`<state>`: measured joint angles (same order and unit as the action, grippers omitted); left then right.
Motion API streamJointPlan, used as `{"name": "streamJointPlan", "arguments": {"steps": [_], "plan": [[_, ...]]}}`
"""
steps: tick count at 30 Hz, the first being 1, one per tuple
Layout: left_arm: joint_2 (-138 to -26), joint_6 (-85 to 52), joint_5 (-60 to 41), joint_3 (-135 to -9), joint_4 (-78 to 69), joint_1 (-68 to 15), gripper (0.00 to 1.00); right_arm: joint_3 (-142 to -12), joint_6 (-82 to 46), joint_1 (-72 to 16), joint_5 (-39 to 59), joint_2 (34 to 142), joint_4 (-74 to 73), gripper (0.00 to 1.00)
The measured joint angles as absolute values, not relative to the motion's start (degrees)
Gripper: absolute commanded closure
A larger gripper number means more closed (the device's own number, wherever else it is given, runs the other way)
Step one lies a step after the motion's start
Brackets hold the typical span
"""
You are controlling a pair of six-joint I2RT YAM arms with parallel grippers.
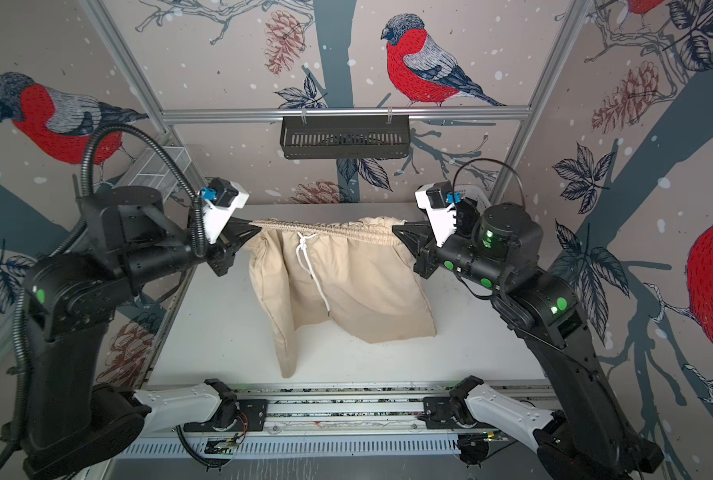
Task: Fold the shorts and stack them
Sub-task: 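Lower the shorts flat onto the table and open both grippers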
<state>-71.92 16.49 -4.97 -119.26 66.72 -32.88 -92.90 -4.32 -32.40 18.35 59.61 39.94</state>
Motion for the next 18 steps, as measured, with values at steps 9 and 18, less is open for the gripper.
{"name": "streamJointPlan", "arguments": {"steps": [9,18], "plan": [[-75.3,20.1,-1.2,-98.2,53.4,-22.4,1.0,-82.0,-3.5,-25.1,17.7,70.6,30.0,0.98],[-91.4,22.9,-5.2,-89.1,33.4,-12.7,1.0,-78.3,-0.1,-18.4,25.5,90.9,12.1,0.99]]}}
